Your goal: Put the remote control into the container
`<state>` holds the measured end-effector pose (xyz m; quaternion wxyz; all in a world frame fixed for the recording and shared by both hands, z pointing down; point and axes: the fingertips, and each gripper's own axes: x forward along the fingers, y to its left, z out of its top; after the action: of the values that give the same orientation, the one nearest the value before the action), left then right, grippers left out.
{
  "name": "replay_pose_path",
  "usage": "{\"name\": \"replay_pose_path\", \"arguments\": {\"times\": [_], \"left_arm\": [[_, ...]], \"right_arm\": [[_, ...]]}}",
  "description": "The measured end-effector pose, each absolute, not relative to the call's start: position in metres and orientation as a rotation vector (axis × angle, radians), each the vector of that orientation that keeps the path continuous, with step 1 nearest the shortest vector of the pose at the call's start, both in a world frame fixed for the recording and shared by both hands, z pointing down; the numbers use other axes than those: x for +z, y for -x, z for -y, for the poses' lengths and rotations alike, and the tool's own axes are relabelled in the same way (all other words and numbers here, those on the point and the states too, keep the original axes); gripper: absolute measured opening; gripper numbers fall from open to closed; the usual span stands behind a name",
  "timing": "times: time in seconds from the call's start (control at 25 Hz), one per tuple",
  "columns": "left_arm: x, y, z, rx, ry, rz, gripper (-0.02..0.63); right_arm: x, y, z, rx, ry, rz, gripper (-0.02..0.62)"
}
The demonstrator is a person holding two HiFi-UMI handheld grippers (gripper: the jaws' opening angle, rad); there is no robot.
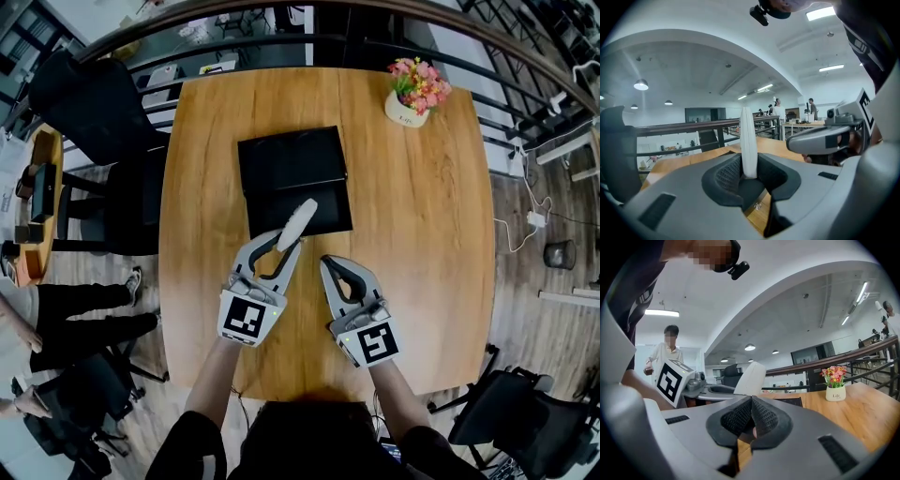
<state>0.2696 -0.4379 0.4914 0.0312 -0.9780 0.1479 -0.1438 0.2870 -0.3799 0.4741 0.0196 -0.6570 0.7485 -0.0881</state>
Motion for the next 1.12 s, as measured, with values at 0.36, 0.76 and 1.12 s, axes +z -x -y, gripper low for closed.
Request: {"name": "replay_pose_path", "arguments": {"times": [0.36,0.76,1.12], "left_arm": [[0.579,-0.305,0.461,-0.848,2.838,-0.157,0.101],[0.616,-0.305,0.476,-1.058,2.785,-0.171,0.101],[0.594,-0.296,0.484,-0.967,2.853,-0.290,0.101]], "right_arm": [[0.491,-0.297,0.369,-0.329,2.077,-2.340,0.018],[0.497,-0.308,0.367,-0.347,2.108,-2.321,0.018],[0.494,-0.307,0.367,-0.336,2.120,-2.308,0.018]]}}
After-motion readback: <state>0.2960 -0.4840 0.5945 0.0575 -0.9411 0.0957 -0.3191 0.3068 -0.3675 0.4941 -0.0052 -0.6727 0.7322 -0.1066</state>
